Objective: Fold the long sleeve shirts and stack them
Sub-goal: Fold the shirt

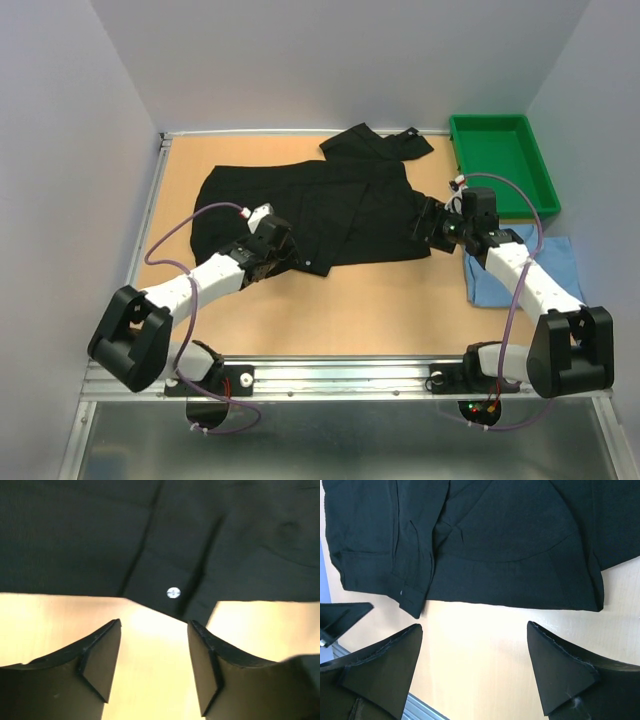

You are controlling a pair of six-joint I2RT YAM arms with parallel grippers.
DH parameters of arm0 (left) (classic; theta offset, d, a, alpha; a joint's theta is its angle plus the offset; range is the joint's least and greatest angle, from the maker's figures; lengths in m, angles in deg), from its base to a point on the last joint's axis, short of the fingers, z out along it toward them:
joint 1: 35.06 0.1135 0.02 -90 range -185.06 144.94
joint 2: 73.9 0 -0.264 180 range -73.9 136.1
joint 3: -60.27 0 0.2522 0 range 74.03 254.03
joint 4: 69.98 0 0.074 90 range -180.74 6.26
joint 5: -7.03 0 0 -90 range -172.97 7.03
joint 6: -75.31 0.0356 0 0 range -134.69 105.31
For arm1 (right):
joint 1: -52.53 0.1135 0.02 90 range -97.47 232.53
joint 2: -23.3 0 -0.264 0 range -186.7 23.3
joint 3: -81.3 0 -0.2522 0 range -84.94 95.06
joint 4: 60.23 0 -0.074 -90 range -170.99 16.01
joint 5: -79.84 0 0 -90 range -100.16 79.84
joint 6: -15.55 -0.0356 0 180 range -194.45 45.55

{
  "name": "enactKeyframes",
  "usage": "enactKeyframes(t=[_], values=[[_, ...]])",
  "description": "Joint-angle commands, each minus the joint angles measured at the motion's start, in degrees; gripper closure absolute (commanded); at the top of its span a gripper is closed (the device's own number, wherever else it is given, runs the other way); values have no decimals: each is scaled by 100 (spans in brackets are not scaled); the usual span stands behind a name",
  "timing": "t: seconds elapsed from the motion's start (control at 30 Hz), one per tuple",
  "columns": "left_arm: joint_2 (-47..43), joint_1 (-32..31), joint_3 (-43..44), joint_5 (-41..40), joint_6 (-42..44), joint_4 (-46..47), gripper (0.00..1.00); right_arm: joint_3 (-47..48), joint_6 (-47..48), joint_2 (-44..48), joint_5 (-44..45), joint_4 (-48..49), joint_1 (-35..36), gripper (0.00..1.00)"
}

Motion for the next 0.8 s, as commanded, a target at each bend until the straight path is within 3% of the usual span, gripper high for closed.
enactKeyframes(t=[0.0,0.57,0.77], values=[[263,15,-108,-65,-734,277,37,-264,125,64,-122,234,55,11],[1257,15,111,-531,-629,541,44,-493,116,337,-174,226,55,10],[1354,15,191,-417,-612,550,55,-476,116,328,-166,234,55,10]])
